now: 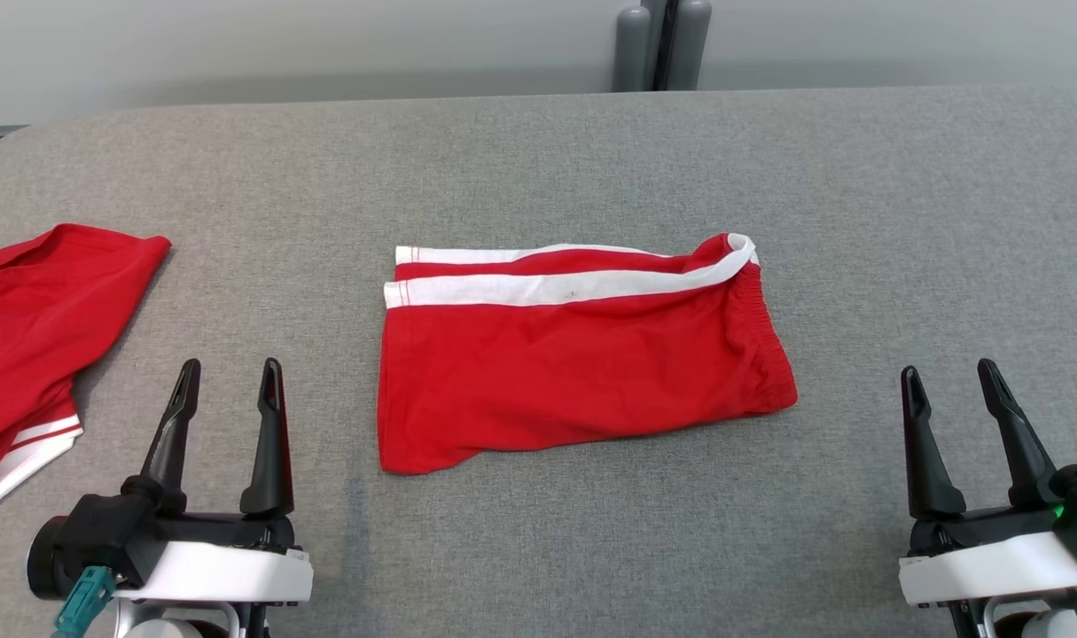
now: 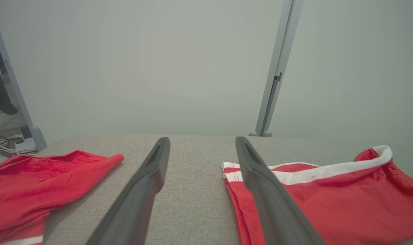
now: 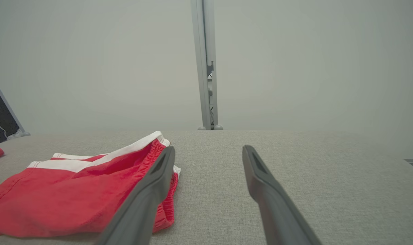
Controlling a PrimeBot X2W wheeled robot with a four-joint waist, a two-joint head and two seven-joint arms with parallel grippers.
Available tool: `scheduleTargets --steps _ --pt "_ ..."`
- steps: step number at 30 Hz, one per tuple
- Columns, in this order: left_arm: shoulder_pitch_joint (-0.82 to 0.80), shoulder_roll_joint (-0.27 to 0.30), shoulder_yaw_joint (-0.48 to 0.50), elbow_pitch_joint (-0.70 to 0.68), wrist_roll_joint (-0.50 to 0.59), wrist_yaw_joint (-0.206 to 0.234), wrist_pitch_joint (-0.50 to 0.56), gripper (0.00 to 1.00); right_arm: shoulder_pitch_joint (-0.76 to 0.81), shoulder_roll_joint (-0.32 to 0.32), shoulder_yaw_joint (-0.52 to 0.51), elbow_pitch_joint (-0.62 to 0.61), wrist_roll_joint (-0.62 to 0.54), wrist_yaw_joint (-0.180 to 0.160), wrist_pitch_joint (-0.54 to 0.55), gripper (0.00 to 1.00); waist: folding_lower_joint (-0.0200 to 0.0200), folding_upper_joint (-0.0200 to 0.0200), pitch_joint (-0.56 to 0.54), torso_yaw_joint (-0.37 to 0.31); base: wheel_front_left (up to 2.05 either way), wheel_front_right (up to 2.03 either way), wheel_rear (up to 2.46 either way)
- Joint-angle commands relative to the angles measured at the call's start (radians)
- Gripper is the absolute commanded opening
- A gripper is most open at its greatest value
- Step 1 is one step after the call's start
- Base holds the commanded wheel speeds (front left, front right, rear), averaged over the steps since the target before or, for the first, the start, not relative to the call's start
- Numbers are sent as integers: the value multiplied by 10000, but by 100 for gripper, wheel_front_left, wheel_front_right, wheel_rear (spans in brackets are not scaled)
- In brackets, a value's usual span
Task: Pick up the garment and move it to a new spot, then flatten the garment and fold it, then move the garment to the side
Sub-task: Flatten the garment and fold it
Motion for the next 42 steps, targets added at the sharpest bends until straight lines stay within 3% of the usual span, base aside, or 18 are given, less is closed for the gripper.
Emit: scheduleTargets --steps 1,13,22,31,40,41,42 --pt "11 63 61 42 74 -58 -30 100 64 -67 -16 5 47 2 -47 100 0 0 -14 31 0 0 0" --pt "-587 -167 73 217 202 -365 -31 100 -258 -485 -97 60 200 2 88 100 0 0 91 445 0 0 0" --pt "-1351 -652 -180 523 493 -764 -31 100 -2802 -1376 1997 2417 1186 2 841 100 0 0 618 1229 0 0 0" --pt "-1532 -962 -183 700 764 -1021 -30 100 -3924 -1648 2382 4826 2027 2 1439 100 0 0 811 1554 0 0 0" --pt "-1640 -1129 7 749 999 -1224 -32 100 -4232 -1740 3451 5806 3335 2 2103 100 0 0 909 1525 0 0 0" --pt "-1651 -1141 26 753 1034 -1253 -32 100 -4244 -1769 3624 5821 3525 5 2226 76 0 0 909 1512 0 0 0" --pt "-1662 -1153 41 751 1068 -1237 -32 100 -4281 -1831 3787 5802 3692 7 2256 33 0 0 912 1498 0 0 0"
